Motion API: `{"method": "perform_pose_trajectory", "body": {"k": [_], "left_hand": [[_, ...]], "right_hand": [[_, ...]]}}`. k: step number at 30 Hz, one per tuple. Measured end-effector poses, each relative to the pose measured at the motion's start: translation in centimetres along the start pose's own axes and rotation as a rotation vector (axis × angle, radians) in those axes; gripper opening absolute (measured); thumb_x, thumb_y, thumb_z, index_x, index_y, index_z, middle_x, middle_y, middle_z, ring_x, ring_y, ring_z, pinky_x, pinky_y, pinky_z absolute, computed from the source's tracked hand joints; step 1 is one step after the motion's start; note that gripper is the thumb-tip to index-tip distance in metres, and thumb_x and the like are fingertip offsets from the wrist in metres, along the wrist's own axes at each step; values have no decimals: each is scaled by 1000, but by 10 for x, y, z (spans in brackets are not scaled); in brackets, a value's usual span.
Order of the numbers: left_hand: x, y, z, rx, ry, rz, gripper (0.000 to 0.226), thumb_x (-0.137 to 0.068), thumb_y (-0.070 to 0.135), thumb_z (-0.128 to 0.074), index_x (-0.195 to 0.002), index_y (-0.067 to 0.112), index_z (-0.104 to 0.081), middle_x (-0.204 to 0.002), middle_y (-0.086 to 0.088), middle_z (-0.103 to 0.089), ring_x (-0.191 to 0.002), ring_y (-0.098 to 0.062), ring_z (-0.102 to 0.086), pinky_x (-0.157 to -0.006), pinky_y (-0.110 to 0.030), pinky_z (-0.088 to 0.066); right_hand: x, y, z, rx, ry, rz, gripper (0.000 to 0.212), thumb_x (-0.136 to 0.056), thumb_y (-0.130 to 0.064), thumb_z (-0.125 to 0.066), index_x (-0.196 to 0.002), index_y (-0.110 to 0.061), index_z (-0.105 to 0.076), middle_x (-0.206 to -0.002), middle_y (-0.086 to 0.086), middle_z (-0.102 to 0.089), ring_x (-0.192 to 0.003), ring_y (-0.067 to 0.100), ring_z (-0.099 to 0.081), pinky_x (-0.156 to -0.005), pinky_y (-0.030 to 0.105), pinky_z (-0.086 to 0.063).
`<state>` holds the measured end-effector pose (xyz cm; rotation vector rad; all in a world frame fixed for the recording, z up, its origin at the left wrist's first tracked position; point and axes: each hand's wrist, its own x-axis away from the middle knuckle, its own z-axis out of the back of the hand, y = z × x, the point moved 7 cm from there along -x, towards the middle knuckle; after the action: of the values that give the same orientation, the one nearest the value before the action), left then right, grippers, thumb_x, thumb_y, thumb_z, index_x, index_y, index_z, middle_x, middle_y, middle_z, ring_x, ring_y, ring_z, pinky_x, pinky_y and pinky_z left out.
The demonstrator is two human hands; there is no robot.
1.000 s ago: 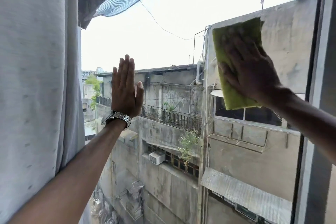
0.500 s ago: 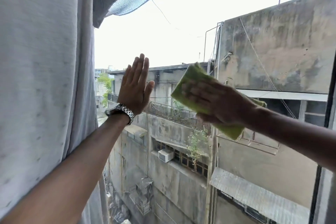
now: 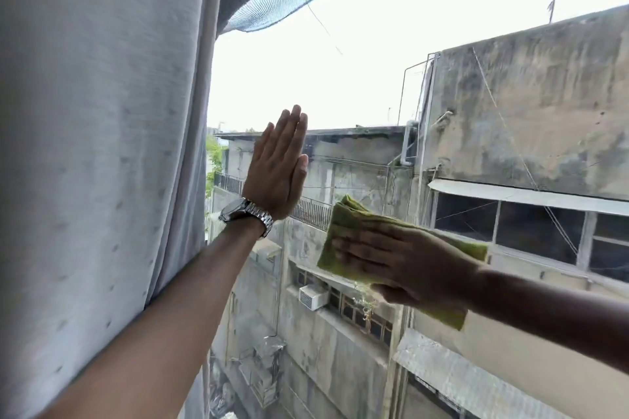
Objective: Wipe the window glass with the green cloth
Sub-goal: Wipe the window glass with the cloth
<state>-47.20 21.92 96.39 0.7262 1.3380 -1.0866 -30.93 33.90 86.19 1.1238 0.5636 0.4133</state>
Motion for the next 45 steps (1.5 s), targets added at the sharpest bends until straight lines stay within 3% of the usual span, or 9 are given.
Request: {"method": "perform_pose_trajectory", "body": {"k": [6,9,15,19,24,27,34,38,45], "left_hand": [[2,0,1,-7,3,6,61,-103,27,-19,-159,3,-18,-170,-16,-19,-160,-25,-15,-132,-47,-14],[2,0,1,-15,1,-4,60,-103,27,-20,-159,4,-18,-170,-15,-19,-160,-24,-14,-132,-45,-13],[2,-3,2,-46,-3,-9,60,-105,27,-19,-160,6,-16,-171,-13,-18,-160,-20,-11,-133,-39,-8],[4,-2,1,-27,-17,2,61,-104,27,-20,-161,7,-15,-171,-12,-16,-161,-20,-10,-133,-39,-8],[2,-2,5,-23,-16,16,61,-103,28,-19,-160,6,-15,-171,-13,-17,-160,-20,-9,-133,-36,-6],[2,-2,4,-24,-25,24,61,-103,28,-19,-160,6,-15,-171,-13,-17,-161,-19,-8,-133,-37,-7],[1,-2,8,9,-44,31,61,-103,27,-20,-159,3,-19,-170,-15,-18,-160,-25,-14,-132,-45,-14],[0,1,9,16,-25,27,61,-101,24,-24,-157,-1,-23,-168,-19,-22,-159,-28,-18,-132,-47,-15],[2,1,7,-1,-9,17,62,-101,25,-23,-158,0,-22,-169,-18,-21,-159,-28,-16,-131,-50,-16]], "right_hand": [[-31,138,56,75,150,-502,62,-107,-43,-33,-157,-7,-32,-163,17,-36,-153,33,-32,-125,52,-28],[-43,143,63,22,217,-687,64,-105,-42,-35,-157,-6,-30,-166,16,-30,-155,32,-24,-127,52,-23],[-9,9,13,-58,39,-156,62,-102,-39,-43,-157,-12,-34,-164,10,-35,-153,29,-32,-124,53,-28],[0,22,7,-3,-50,1,65,-103,-39,-40,-161,-14,-24,-167,8,-29,-155,26,-26,-125,49,-31],[-41,121,50,63,34,-361,59,-107,-41,-33,-158,-12,-32,-163,14,-37,-153,31,-32,-125,51,-29],[-53,117,57,10,93,-507,62,-103,-40,-38,-156,-9,-35,-164,14,-36,-154,32,-27,-126,52,-25],[10,-11,5,-86,-62,-137,70,-103,-58,-39,-160,-18,-29,-166,6,-31,-156,25,-25,-127,48,-25],[50,21,9,-6,-94,-77,80,-100,-67,-38,-161,-17,-23,-168,3,-25,-157,23,-21,-127,44,-25],[46,199,64,91,66,-637,79,-106,-63,-15,-162,-8,-12,-169,18,-20,-158,33,-12,-131,50,-10]]}}
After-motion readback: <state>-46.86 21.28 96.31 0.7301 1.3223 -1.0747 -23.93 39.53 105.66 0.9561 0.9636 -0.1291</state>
